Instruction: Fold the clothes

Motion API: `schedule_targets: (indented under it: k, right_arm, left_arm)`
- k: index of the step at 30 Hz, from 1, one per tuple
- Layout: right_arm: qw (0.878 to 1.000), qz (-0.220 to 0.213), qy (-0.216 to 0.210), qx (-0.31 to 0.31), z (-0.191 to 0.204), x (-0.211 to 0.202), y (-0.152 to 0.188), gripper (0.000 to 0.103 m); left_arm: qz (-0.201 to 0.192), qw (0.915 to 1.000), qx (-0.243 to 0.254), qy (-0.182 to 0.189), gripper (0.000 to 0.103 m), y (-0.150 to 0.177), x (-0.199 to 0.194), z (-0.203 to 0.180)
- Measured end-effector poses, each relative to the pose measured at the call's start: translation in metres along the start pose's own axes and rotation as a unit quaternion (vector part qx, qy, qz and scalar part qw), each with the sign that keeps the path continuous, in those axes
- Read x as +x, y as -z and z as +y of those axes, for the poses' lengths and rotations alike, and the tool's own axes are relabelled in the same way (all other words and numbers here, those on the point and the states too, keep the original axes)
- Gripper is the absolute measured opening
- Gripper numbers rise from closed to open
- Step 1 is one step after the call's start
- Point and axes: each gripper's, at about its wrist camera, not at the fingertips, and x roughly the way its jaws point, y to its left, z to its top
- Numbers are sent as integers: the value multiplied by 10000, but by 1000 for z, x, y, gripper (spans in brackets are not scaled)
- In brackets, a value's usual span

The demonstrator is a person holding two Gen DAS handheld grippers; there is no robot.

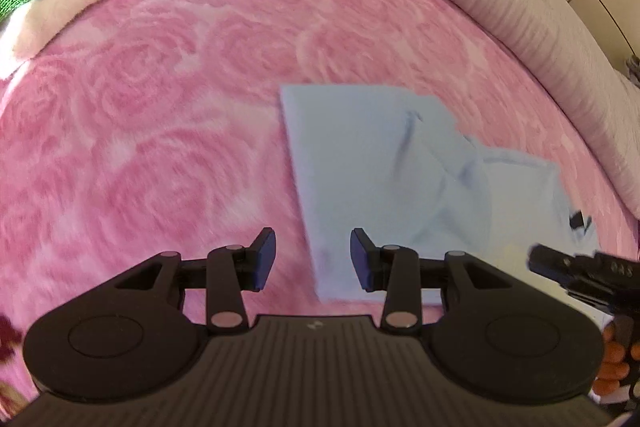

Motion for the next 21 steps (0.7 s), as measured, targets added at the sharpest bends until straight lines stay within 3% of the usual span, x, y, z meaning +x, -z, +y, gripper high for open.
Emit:
schedule_targets:
  k: [7, 11, 12, 13, 16, 21]
  right_arm:
    - [9989, 34, -320, 330, 18, 74, -22, 47]
    - [9960, -79, -485, 747, 15, 97, -27, 48]
    - [9961, -146, -515, 699, 18, 96, -28, 43]
    - [9967, -235, -533, 569, 22, 92, -29, 6]
    - [9962, -597, -587, 246, 31, 69, -31, 6]
    - [9821, -1792, -575, 117, 24, -37, -22, 6]
  left_arm:
    - [6, 9996, -290, 54, 35, -13, 8, 31]
    - [-15, 9993, -360, 73, 35, -16, 9, 41]
    - [-27, 9993, -359, 73, 35, -16, 9, 42]
    - [-40, 9993, -356, 72, 35, -17, 8, 44]
    - [-58, 9994, -333, 83, 35, -19, 5, 42]
    - [-129, 9994, -120, 287, 35, -23, -2, 18]
